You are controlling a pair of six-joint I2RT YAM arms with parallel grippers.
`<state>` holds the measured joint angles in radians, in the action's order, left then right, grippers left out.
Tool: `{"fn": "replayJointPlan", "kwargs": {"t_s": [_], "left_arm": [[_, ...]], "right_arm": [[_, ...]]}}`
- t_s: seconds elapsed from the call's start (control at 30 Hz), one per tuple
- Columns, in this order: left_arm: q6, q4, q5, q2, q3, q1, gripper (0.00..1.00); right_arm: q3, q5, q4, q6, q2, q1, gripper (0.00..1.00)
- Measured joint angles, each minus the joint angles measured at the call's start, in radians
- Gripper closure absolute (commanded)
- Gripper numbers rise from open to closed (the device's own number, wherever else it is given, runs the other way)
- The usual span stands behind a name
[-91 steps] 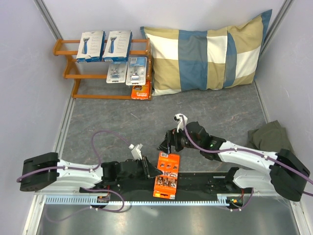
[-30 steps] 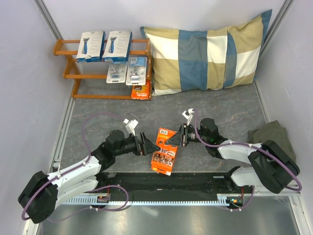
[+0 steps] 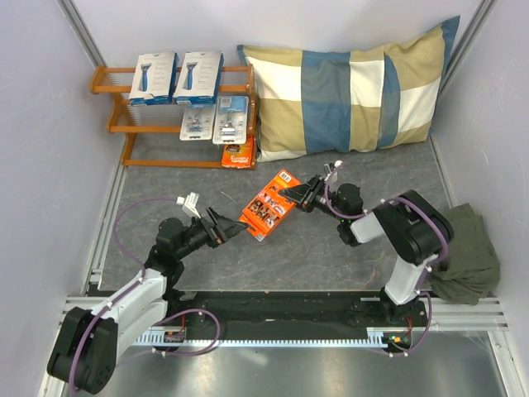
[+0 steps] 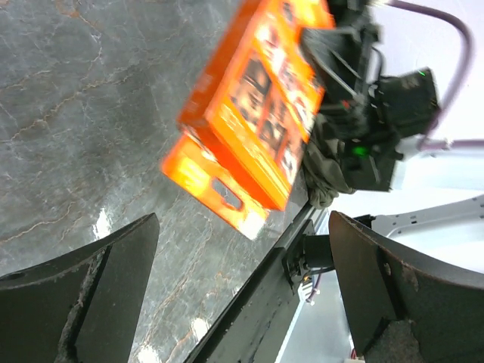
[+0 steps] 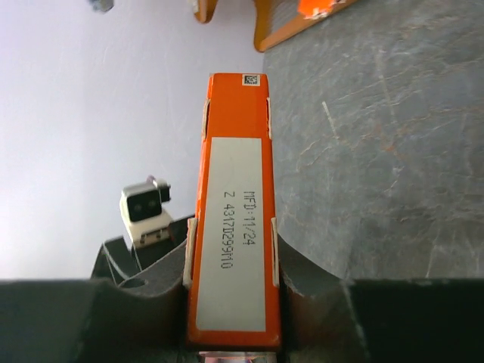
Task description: Place and organize the shaving razors onto the shelf
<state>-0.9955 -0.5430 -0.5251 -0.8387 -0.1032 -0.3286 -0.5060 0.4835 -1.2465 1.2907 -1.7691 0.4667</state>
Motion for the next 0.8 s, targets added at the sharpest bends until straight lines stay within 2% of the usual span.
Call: {"fn": "replayJointPlan", "kwargs": {"t_s": [0.13, 0.57, 0.67, 0.77, 0.8], "left_arm": [[-0.010, -0.055, -0.002, -0.068, 0.000, 0.003, 0.12], [-0.117, -0.427, -0.029, -0.373, 0.001, 0.004, 0.32], [-0.137, -0.488, -0.039, -0.417, -0.011, 0.004, 0.46], [-0.149, -0.521, -0.046, -0.452, -0.023, 0.005, 0.56], [-0.153, -0.533, -0.049, -0.463, -0.023, 0.006, 0.65]], "right_arm": [[-0.062, -0.003, -0.002, 0.080, -0.105, 0.001, 0.97], [-0.092, -0.009, -0.025, 0.125, -0.111, 0.043, 0.97], [-0.093, -0.011, -0.025, 0.127, -0.112, 0.059, 0.97], [-0.098, -0.019, -0.035, 0.137, -0.113, 0.066, 0.97], [-0.101, -0.021, -0.040, 0.137, -0.113, 0.066, 0.97]]}}
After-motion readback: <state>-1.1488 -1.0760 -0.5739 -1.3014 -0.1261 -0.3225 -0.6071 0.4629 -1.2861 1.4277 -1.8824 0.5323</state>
